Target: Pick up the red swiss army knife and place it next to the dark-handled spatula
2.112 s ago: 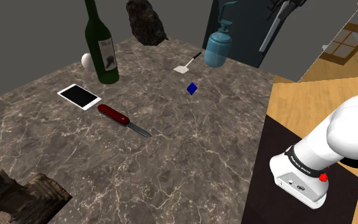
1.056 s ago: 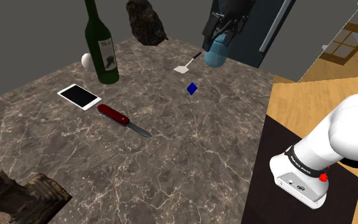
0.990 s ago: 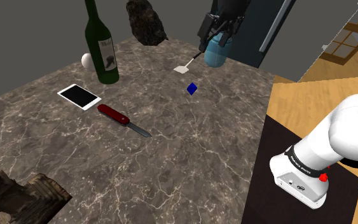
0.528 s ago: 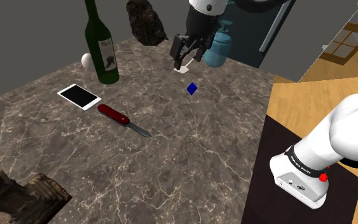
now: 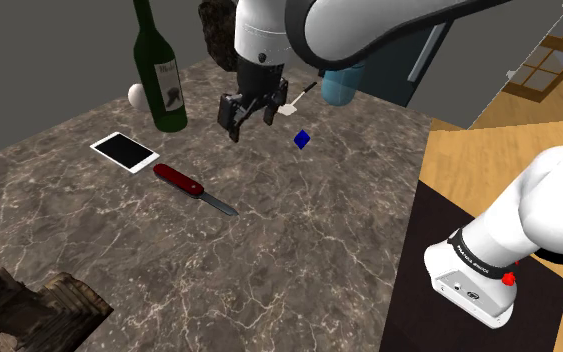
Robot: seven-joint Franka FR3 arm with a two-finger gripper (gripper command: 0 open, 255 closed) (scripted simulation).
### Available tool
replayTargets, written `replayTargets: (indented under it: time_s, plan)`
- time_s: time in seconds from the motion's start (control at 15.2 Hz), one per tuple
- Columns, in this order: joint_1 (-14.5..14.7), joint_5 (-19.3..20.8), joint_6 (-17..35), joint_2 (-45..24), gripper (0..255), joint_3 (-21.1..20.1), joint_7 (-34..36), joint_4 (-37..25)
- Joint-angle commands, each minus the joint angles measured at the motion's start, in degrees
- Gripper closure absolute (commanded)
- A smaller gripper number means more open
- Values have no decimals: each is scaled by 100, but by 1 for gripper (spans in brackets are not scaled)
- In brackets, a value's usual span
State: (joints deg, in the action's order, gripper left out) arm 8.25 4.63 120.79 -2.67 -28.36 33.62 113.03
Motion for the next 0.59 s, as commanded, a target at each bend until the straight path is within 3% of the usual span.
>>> replayTargets:
  time_s: [0.0, 0.53]
  plan:
    - [129, 247, 7, -433, 0, -89, 227, -299]
    - [921, 1156, -178, -2226, 0, -99, 872, -1771]
